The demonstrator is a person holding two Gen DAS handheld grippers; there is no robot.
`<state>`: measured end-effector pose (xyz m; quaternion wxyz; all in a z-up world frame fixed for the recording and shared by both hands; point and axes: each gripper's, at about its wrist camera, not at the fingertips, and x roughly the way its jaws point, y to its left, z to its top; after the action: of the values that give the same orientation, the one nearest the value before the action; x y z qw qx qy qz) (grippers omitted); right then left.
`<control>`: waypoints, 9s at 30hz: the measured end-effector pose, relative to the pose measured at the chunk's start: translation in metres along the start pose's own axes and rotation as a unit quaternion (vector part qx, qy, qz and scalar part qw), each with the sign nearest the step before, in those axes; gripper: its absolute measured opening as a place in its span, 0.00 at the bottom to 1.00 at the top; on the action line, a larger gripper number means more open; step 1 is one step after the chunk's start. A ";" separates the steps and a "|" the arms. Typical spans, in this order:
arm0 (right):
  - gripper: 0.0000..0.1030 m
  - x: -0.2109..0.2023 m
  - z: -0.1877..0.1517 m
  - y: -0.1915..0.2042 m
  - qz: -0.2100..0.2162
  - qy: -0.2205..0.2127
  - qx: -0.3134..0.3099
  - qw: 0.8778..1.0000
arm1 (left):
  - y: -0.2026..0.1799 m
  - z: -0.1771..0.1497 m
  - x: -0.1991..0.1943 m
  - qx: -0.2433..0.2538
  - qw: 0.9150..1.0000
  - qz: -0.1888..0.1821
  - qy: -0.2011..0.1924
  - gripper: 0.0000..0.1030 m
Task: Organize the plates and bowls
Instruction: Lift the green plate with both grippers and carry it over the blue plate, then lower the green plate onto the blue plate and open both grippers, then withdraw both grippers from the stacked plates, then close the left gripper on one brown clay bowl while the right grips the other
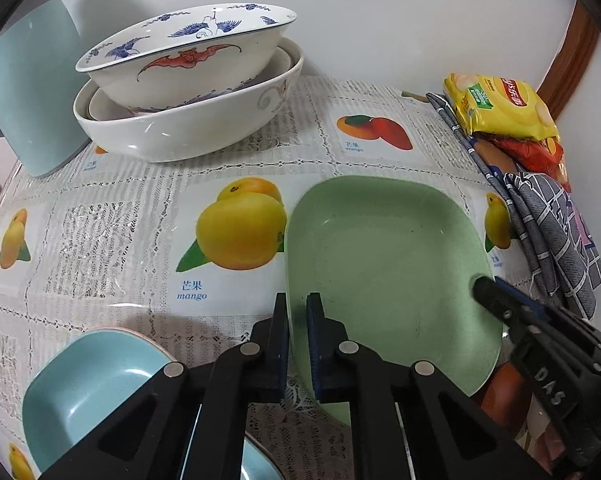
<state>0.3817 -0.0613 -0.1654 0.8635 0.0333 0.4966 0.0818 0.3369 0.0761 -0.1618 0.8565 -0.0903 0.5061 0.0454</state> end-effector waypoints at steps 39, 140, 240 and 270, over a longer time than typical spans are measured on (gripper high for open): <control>0.03 -0.075 -0.014 0.014 0.041 -0.073 0.015 0.996 | 0.019 -0.015 -0.084 -0.010 0.998 -0.024 -0.051 0.06; 0.06 -0.050 -0.092 0.157 0.047 -0.010 -0.085 0.995 | 0.161 -0.111 -0.107 -0.117 0.993 -0.005 -0.033 0.09; 0.46 -0.141 -0.178 -0.205 -0.104 -0.030 0.151 0.983 | -0.084 -0.070 -0.048 0.025 0.998 -0.053 0.006 0.37; 0.09 -0.136 -0.178 -0.198 -0.070 -0.066 0.173 0.980 | -0.090 -0.072 -0.034 0.021 0.997 -0.078 0.009 0.08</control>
<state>0.1822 -0.2844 -0.1672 0.8791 0.1525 0.4463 -0.0687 0.2738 -0.0261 -0.1563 0.8543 -0.1116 0.5065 -0.0334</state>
